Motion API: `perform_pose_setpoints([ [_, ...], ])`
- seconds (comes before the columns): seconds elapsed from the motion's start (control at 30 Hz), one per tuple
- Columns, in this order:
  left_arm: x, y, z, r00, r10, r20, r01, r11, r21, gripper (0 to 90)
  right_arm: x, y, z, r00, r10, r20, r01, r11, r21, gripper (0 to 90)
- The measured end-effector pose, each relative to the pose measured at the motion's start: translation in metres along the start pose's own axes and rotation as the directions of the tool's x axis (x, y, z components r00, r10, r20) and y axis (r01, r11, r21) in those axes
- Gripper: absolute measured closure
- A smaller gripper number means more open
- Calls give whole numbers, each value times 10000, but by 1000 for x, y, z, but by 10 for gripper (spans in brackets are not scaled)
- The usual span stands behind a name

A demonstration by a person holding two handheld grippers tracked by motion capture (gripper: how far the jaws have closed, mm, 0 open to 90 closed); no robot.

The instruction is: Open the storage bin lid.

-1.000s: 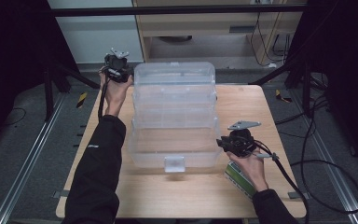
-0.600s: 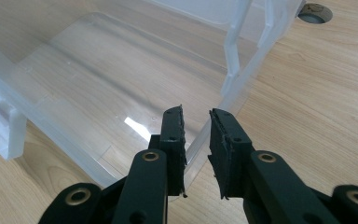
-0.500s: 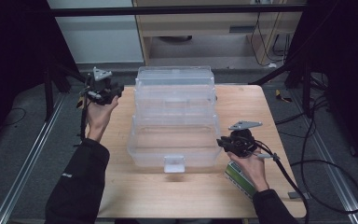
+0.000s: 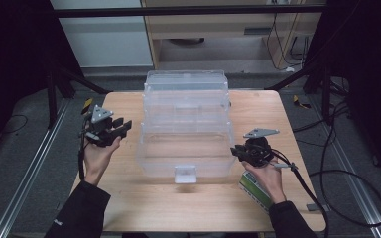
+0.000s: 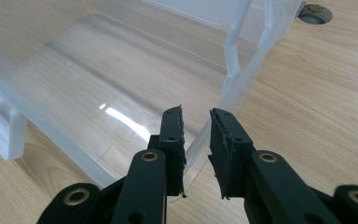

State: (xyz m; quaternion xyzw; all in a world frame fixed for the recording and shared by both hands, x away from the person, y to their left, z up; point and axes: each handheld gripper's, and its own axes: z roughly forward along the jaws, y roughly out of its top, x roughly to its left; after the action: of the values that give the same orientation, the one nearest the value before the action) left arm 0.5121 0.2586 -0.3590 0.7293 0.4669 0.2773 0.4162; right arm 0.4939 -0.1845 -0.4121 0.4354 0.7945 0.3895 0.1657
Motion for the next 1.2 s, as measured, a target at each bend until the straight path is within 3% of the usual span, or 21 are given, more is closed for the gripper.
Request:
perform_pose_setpoints([
  [0.27, -11, -39, 8, 9990, 39, 437, -74, 9967, 803, 594, 0, 0, 0, 10000, -30, 33, 30, 10000, -17, 742],
  [0.47, -23, -43, 12, 9980, 301, 557, -358, 9938, 1052, 577, 1, -1, 1, 10000, 23, 83, -22, 10000, -47, 735],
  [0.63, -32, -50, 21, 9956, 715, 598, -806, 9827, 1666, 585, 1, -1, 2, 9999, 50, 90, -49, 9999, -94, 732],
  [0.8, -33, -55, 24, 9952, 806, 557, -906, 9738, 2085, 605, 1, -1, 2, 9999, 52, 93, -51, 9999, -91, 734],
  [0.87, -34, -57, 24, 9963, 641, 577, -746, 9766, 2019, 598, 1, -1, 2, 9999, 41, 112, -40, 9999, -94, 736],
  [1.2, -37, -58, 21, 9973, 633, 384, -698, 9764, 2046, 616, 4, -2, 0, 9998, 134, 156, -133, 9999, -48, 740],
])
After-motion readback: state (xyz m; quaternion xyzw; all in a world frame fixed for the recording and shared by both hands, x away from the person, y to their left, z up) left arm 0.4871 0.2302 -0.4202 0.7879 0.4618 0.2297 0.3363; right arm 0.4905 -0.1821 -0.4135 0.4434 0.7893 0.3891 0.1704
